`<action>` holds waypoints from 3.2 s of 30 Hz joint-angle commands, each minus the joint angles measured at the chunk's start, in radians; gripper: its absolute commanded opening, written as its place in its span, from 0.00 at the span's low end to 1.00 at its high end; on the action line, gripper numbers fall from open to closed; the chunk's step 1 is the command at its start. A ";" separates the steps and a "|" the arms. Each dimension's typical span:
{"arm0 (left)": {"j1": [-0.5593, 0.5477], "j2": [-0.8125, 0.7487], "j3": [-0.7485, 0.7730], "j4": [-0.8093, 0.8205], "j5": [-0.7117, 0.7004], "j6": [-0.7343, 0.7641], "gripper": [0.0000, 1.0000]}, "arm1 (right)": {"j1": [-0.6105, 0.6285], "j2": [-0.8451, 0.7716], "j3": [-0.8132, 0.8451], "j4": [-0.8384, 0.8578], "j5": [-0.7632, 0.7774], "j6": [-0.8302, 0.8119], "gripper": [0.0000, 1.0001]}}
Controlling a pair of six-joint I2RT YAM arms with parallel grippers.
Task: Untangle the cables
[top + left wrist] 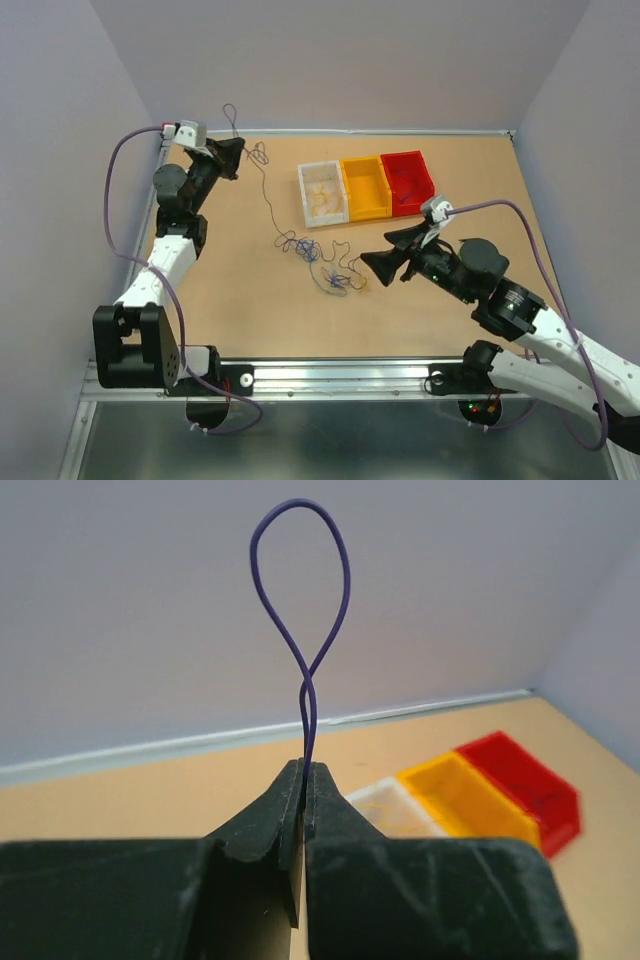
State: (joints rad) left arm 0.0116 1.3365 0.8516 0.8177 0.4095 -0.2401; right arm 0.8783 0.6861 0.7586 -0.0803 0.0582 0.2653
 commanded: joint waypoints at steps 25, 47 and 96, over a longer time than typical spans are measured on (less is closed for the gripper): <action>-0.481 -0.381 0.328 -0.144 0.494 -0.057 0.00 | 0.004 0.460 0.099 0.537 -0.371 -0.205 0.92; -0.492 -0.188 0.992 -0.463 -0.198 0.160 0.00 | 0.025 0.859 -0.126 0.712 -0.316 0.121 0.00; -0.588 0.495 0.970 -0.403 -0.328 0.214 0.00 | 0.025 -0.125 -0.343 0.459 0.358 0.049 0.88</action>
State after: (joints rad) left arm -0.5762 1.7939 1.7164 0.4412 0.1314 -0.0345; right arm 0.8982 0.5694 0.4152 0.3714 0.3897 0.3168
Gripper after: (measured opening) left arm 0.112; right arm 0.882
